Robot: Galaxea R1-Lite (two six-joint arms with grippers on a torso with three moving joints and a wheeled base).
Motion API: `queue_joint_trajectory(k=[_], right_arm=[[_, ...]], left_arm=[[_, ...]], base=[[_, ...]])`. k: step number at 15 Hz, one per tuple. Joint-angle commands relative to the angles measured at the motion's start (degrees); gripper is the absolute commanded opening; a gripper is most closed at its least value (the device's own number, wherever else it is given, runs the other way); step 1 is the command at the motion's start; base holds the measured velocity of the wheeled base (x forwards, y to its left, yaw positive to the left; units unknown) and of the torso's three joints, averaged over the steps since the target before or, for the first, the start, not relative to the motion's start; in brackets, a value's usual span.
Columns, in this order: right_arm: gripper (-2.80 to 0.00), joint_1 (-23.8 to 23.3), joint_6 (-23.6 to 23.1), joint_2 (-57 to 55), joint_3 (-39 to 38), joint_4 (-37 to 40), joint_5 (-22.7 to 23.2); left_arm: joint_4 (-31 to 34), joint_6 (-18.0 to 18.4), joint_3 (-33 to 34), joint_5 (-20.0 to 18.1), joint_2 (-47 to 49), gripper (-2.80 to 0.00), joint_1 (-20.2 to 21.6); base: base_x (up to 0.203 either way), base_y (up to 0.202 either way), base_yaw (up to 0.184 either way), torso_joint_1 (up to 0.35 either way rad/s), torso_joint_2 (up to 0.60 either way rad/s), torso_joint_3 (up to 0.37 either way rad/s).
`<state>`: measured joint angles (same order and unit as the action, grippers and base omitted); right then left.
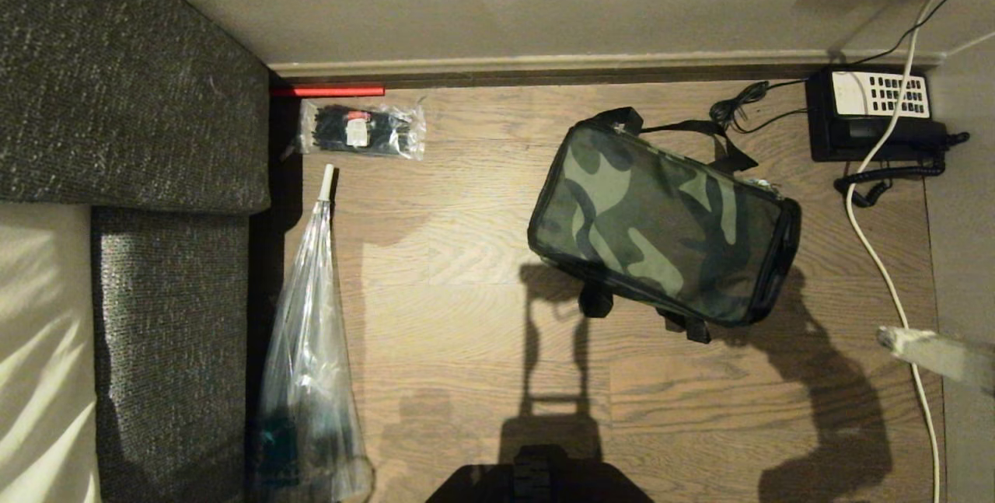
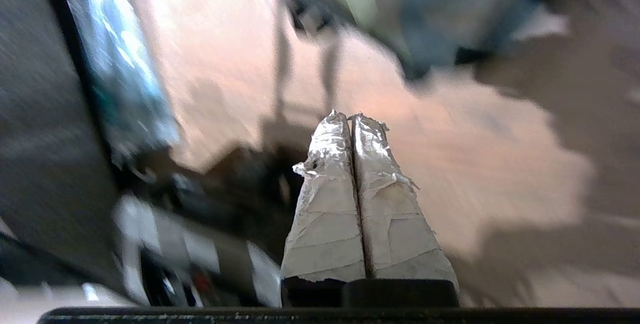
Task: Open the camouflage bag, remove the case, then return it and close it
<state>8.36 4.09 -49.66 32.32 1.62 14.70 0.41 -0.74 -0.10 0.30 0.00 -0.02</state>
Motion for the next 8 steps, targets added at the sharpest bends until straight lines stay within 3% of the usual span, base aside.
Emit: queue_joint_trajectory(k=[1,4,8], right_arm=[[-2.8,-3.9,-2.8,17.7,-2.8,14.5,-1.1],[-2.8,-10.6,-6.9,29.1,-11.7,18.9,-2.1],[-2.8,-12.5,-7.8,35.8,-20.8,11.2,-3.8]], left_arm=[[0.0,-0.1,0.0,0.0,0.0,-2.8,0.0],[0.0,-0.1,0.0,0.0,0.0,-2.8,-0.1],[0.0,-0.1,0.0,0.0,0.0,-2.8,0.0]], base=[[0.0,0.0,0.0,0.0,0.0,0.0],[0.0,0.0,0.0,0.0,0.0,0.0],[0.0,0.0,0.0,0.0,0.0,0.0]])
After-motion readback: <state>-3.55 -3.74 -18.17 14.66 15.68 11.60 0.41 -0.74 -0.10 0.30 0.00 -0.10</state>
